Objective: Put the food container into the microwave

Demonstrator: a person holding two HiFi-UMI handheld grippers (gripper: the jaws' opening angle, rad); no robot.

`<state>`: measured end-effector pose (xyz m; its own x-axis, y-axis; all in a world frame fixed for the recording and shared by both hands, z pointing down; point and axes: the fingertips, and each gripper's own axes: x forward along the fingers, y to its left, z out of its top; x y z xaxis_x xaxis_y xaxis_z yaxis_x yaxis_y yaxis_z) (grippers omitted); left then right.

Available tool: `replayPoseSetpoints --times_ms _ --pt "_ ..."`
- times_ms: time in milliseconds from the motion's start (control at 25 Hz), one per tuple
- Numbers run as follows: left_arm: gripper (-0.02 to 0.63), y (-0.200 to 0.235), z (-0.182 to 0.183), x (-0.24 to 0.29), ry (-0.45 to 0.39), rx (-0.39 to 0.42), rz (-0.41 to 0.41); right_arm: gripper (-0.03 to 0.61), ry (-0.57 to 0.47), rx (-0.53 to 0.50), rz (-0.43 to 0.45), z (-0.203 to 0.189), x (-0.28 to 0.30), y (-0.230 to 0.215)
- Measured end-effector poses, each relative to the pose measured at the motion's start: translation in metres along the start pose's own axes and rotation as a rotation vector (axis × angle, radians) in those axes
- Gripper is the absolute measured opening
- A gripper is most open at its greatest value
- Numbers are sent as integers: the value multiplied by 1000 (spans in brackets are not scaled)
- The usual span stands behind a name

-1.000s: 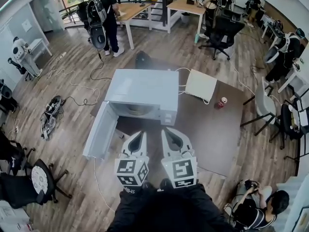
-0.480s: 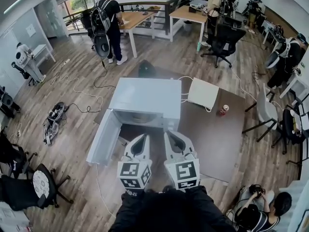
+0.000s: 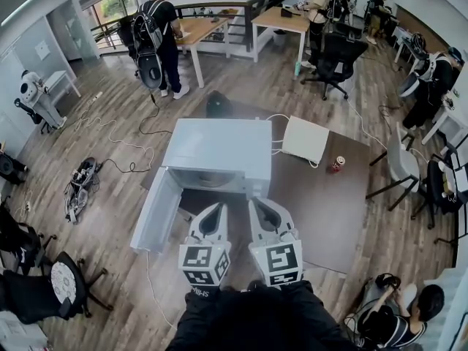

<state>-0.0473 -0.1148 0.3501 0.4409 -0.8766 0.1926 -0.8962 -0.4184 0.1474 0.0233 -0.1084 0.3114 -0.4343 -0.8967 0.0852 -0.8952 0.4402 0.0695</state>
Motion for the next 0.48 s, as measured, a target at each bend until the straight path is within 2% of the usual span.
replayPoseSetpoints --times_ms 480 --pt "34 1 -5 -4 10 2 0 23 8 9 -3 -5 -2 3"
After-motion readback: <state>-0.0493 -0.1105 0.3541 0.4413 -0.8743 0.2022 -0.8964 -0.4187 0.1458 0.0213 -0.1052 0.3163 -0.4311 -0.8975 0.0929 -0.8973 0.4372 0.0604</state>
